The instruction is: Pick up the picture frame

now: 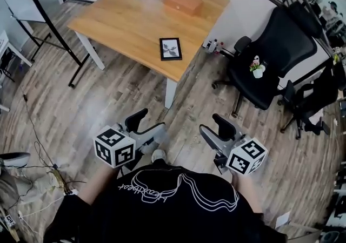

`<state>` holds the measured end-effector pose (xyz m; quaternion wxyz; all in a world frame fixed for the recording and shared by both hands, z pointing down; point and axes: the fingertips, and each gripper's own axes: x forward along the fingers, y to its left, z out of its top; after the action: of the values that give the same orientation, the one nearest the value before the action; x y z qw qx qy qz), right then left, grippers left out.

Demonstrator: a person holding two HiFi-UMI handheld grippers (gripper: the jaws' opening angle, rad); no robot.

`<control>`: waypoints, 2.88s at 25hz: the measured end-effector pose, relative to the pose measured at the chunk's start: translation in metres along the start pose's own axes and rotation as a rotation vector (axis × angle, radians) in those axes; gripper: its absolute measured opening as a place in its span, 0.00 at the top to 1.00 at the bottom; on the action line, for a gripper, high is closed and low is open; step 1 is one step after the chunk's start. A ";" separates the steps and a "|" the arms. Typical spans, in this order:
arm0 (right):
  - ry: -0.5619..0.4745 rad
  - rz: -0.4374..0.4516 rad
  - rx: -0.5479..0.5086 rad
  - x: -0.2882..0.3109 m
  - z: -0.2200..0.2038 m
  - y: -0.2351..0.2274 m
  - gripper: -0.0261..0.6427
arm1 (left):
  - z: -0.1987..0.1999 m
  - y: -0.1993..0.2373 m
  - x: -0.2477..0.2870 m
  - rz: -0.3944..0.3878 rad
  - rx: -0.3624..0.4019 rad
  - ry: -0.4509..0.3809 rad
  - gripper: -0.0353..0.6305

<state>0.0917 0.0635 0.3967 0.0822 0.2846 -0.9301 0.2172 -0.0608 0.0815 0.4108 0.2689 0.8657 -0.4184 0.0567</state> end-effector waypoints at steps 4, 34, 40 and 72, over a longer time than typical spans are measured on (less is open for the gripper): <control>0.001 -0.015 0.004 0.047 0.017 -0.018 0.55 | 0.019 0.054 0.010 0.023 0.019 0.007 0.48; 0.184 0.031 0.037 0.296 0.072 -0.205 0.55 | 0.118 0.264 0.180 0.127 -0.026 0.113 0.48; 0.287 0.038 0.039 0.337 0.056 -0.241 0.56 | 0.119 0.305 0.212 0.168 -0.064 0.139 0.48; 0.556 -0.231 0.212 0.393 -0.014 -0.301 0.77 | 0.069 0.355 0.265 0.103 -0.070 0.282 0.48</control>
<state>-0.0614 -0.3481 0.6254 0.3270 0.3251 -0.8057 0.3717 -0.1672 -0.3172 0.5866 0.3518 0.8166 -0.4221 0.1768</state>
